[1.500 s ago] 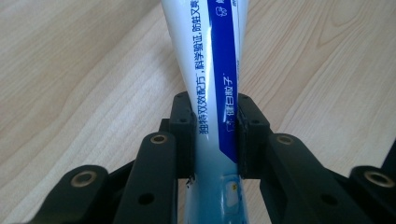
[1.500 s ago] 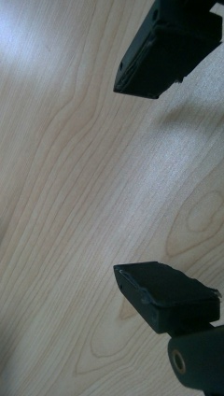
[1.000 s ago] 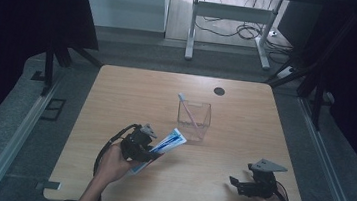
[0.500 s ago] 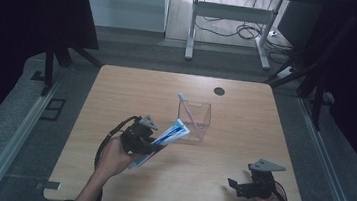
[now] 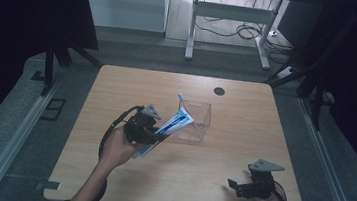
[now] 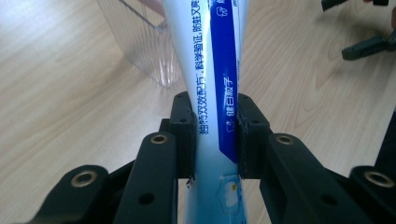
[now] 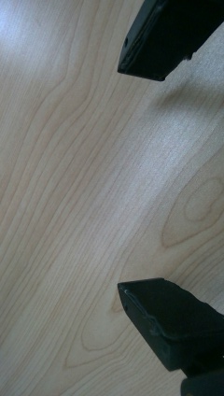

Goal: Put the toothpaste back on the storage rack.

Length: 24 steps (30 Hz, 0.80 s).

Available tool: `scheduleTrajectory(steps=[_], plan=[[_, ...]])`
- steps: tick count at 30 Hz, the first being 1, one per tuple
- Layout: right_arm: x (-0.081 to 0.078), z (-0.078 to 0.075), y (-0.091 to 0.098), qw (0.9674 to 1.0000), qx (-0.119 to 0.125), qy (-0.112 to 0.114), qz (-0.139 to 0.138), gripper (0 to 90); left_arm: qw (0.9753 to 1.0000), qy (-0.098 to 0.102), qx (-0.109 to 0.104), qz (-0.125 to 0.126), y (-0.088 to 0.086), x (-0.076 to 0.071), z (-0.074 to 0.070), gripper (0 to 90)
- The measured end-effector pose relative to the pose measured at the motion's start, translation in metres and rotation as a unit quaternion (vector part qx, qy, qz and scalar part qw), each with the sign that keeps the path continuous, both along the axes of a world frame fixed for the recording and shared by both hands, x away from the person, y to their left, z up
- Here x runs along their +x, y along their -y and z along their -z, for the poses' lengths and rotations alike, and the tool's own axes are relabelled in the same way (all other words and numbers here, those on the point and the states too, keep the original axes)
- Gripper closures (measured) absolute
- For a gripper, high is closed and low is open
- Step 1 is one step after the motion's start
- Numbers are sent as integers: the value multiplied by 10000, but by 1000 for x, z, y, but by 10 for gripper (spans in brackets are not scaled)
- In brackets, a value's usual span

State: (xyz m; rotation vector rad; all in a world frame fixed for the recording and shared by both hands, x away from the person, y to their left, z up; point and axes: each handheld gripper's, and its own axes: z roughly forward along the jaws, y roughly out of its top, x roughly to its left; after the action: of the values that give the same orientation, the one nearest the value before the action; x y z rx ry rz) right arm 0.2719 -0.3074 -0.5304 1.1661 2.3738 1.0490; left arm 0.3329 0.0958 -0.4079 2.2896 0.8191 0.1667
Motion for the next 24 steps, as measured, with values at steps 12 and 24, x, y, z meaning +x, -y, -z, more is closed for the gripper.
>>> scheduleTrajectory(steps=[12,24], plan=[[0,-1,0,10000,39,46,8,0,9996,193,-181,-85,8,18,-10,726],[0,-1,1,10000,39,63,6,0,9980,446,-421,-184,23,37,-13,726]])
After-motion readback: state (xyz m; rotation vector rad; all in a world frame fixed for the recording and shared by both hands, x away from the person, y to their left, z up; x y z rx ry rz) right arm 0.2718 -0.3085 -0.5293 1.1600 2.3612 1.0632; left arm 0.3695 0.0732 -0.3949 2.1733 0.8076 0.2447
